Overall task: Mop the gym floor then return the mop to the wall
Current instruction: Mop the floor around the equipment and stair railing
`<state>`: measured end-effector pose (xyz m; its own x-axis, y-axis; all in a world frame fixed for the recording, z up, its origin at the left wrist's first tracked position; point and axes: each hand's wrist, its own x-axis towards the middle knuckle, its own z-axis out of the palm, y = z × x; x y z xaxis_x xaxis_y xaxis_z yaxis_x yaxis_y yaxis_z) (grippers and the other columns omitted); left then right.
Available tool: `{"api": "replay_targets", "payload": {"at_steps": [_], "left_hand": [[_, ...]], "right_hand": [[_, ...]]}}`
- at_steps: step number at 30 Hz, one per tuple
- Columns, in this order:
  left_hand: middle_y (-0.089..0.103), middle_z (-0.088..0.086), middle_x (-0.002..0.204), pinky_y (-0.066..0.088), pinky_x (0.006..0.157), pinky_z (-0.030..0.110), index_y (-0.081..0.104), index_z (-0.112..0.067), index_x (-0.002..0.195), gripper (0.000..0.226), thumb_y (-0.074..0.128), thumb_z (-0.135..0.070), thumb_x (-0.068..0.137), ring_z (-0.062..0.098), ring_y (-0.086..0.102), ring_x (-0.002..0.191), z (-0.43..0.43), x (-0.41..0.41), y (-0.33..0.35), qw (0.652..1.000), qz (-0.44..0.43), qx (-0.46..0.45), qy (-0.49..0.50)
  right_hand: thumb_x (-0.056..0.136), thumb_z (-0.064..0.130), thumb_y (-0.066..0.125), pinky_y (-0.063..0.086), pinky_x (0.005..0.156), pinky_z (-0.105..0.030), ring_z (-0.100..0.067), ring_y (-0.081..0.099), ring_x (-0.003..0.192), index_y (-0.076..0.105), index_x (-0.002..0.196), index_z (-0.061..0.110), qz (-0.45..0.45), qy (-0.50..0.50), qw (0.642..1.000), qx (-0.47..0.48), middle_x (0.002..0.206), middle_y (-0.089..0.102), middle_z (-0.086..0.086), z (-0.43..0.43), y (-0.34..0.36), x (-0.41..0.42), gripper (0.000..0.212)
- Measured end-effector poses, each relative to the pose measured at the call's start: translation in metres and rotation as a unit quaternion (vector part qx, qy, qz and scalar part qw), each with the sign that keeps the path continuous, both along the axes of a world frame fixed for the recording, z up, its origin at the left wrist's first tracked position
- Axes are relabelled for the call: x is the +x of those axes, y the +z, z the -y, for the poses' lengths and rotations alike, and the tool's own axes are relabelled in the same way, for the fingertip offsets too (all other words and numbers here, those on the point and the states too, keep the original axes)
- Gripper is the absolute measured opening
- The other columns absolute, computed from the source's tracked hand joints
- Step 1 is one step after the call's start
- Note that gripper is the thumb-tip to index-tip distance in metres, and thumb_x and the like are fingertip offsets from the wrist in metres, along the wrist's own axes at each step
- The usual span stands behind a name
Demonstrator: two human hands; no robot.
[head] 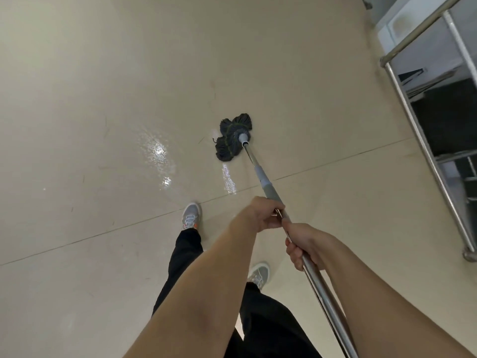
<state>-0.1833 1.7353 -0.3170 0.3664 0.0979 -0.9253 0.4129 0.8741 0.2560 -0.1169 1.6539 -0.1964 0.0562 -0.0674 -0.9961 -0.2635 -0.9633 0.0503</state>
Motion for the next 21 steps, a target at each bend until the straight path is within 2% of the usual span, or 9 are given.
{"api": "replay_targets", "payload": {"at_steps": [4, 8, 11, 13, 17, 21], "left_hand": [[0.059, 0.02, 0.091, 0.059, 0.082, 0.051, 0.057, 0.002, 0.101, 0.018, 0.064, 0.002, 0.085, 0.033, 0.064, 0.08, -0.102, -0.014, -0.014, 0.998, -0.007, 0.026, 0.048], [0.061, 0.019, 0.089, 0.06, 0.073, 0.045, 0.06, 0.005, 0.107, 0.021, 0.065, 0.0, 0.087, 0.031, 0.066, 0.074, -0.226, -0.031, -0.029, 0.994, -0.03, 0.079, 0.063], [0.063, 0.017, 0.089, 0.06, 0.063, 0.038, 0.061, 0.004, 0.109, 0.022, 0.065, -0.004, 0.089, 0.026, 0.065, 0.072, -0.311, -0.044, -0.041, 0.987, -0.065, 0.141, 0.046], [0.062, 0.014, 0.085, 0.06, 0.061, 0.036, 0.061, 0.004, 0.109, 0.021, 0.064, -0.005, 0.09, 0.024, 0.065, 0.07, -0.355, -0.054, -0.048, 0.98, -0.08, 0.178, 0.036], [0.063, 0.013, 0.086, 0.06, 0.063, 0.037, 0.061, 0.002, 0.107, 0.018, 0.063, -0.006, 0.091, 0.024, 0.065, 0.07, -0.394, -0.062, -0.054, 0.977, -0.089, 0.193, 0.023], [0.064, 0.017, 0.1, 0.061, 0.071, 0.041, 0.059, 0.003, 0.117, 0.029, 0.064, -0.006, 0.09, 0.029, 0.068, 0.084, -0.371, -0.056, -0.054, 0.985, -0.071, 0.149, 0.039]], "right_hand": [[0.103, 0.056, 0.031, 0.027, 0.035, -0.014, -0.009, 0.024, 0.029, 0.039, 0.072, 0.012, 0.007, 0.007, 0.999, 0.03, 0.046, 0.032, -0.001, -0.104, -0.02, -0.016, 0.055], [0.104, 0.053, 0.031, 0.027, 0.033, -0.013, -0.007, 0.024, 0.027, 0.038, 0.074, 0.013, -0.011, -0.007, 0.998, 0.064, 0.045, 0.031, 0.002, -0.227, -0.046, -0.03, 0.051], [0.104, 0.05, 0.033, 0.027, 0.031, -0.012, -0.006, 0.024, 0.026, 0.043, 0.078, 0.012, -0.033, -0.034, 0.995, 0.091, 0.047, 0.031, 0.004, -0.309, -0.068, -0.042, 0.047], [0.104, 0.049, 0.034, 0.027, 0.031, -0.012, -0.005, 0.025, 0.027, 0.046, 0.083, 0.013, -0.051, -0.05, 0.992, 0.106, 0.049, 0.031, 0.004, -0.35, -0.081, -0.05, 0.044], [0.103, 0.052, 0.037, 0.029, 0.031, -0.013, -0.006, 0.026, 0.028, 0.045, 0.081, 0.014, -0.072, -0.077, 0.987, 0.121, 0.04, 0.032, 0.005, -0.382, -0.093, -0.055, 0.045], [0.1, 0.059, 0.04, 0.027, 0.032, -0.013, -0.006, 0.026, 0.028, 0.045, 0.075, 0.012, -0.081, -0.082, 0.987, 0.11, 0.043, 0.031, 0.005, -0.357, -0.091, -0.044, 0.053]]}}
